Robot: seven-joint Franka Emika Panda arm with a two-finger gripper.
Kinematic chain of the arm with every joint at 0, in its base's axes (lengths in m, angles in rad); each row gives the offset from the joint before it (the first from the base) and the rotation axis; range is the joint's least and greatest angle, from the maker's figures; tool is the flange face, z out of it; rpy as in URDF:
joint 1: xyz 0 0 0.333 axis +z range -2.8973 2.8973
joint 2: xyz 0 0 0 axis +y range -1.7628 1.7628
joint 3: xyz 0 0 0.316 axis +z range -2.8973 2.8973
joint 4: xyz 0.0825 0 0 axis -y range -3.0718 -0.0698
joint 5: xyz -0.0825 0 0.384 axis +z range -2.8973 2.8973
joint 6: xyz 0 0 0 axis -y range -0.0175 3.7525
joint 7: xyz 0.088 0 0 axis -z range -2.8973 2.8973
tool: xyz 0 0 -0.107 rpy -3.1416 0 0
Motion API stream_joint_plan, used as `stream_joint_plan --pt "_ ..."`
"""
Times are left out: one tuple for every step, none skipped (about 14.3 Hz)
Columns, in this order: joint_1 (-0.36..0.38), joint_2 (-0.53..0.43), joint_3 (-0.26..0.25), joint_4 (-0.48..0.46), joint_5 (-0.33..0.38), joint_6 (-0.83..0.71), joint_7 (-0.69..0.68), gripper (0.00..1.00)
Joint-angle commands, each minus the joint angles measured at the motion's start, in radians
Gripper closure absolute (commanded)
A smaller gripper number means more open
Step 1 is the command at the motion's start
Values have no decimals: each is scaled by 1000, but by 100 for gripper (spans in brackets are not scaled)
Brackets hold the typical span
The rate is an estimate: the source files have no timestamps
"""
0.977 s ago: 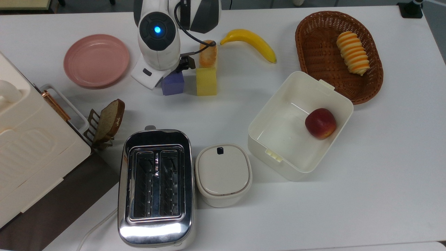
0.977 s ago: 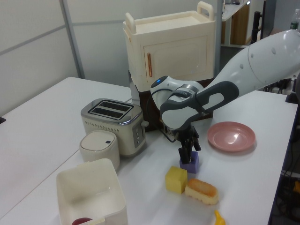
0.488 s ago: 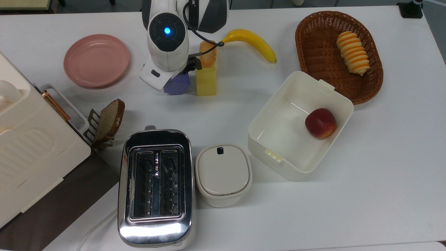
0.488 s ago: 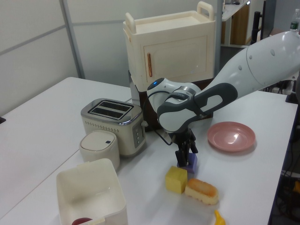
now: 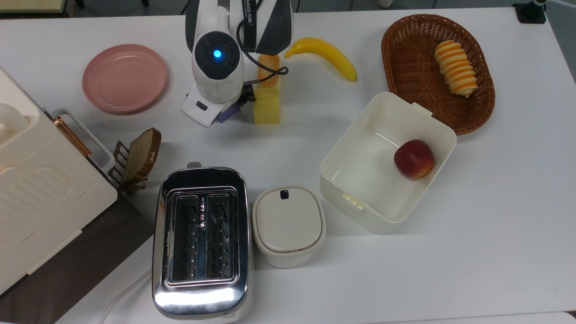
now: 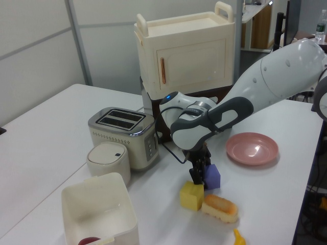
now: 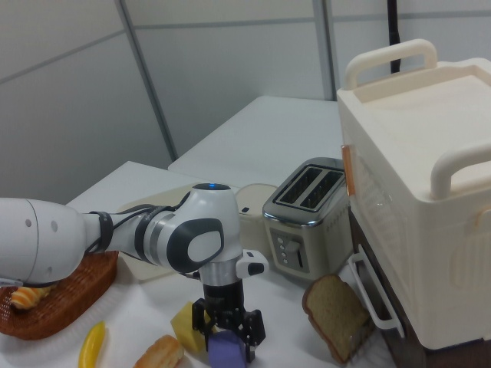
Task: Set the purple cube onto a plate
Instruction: 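Close the gripper on the purple cube and lift it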
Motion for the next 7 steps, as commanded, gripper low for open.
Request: stream_joint_plan --pt "3 30 -4 -2 -6 52 16 6" --pt "6 32 -4 -2 -6 52 16 20" --pt "6 29 -4 -1 -6 48 16 56" --pt "1 21 -4 4 -5 35 16 79" --pt "0 3 -9 5 -5 12 10 87" --pt "-9 -23 -12 16 -5 -27 3 87" --pt "-37 -49 -12 42 0 -75 -11 87"
